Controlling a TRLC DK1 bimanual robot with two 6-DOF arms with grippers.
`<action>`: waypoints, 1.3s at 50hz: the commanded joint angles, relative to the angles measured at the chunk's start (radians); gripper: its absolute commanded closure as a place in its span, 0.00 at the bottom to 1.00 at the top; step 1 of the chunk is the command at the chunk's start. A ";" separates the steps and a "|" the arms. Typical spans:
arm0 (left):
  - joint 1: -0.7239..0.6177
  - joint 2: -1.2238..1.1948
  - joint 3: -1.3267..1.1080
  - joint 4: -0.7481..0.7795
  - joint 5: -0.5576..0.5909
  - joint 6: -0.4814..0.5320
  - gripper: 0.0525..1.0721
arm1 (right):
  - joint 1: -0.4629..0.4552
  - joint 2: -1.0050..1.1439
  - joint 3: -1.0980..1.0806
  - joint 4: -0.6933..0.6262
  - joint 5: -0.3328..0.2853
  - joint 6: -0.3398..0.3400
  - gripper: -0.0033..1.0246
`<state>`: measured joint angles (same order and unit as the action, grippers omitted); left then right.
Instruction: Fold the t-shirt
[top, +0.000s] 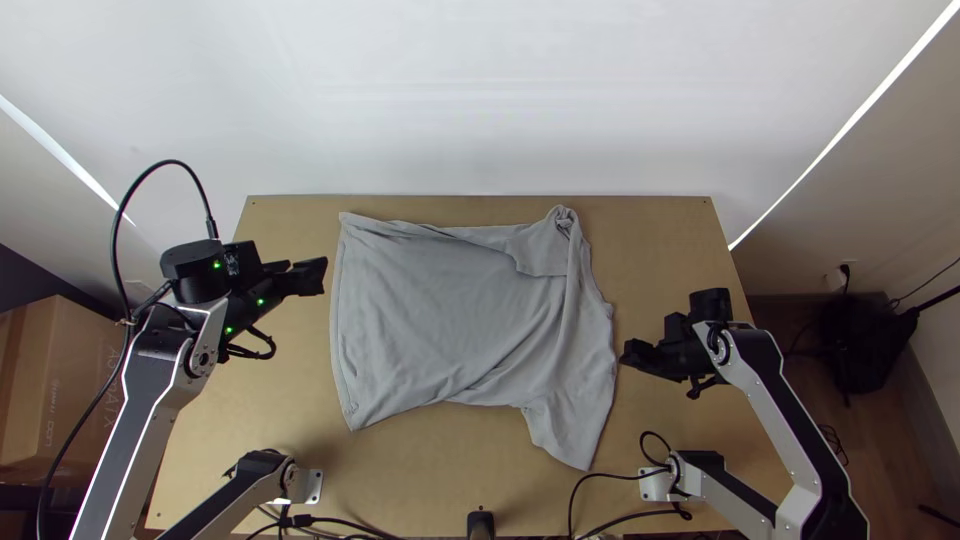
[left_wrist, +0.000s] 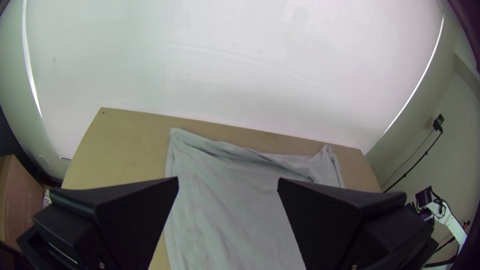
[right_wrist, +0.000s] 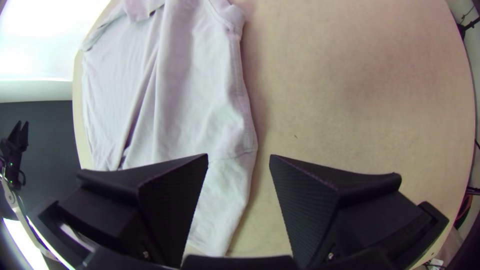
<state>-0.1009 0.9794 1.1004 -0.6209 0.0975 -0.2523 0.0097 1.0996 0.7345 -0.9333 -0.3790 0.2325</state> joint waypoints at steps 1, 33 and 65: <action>-0.003 -0.011 -0.028 -0.016 0.008 0.018 0.06 | -0.007 0.026 -0.041 0.001 -0.004 -0.042 0.44; 0.038 0.001 -0.037 -0.010 0.008 0.030 0.06 | 0.041 0.203 -0.084 0.123 -0.014 -0.050 0.44; 0.093 0.018 -0.045 -0.183 0.015 0.203 0.11 | 0.110 0.172 -0.158 0.266 -0.012 -0.035 0.97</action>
<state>-0.0113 0.9825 1.0733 -0.7582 0.0978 -0.1120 0.1112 1.2972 0.6159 -0.6842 -0.3908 0.1856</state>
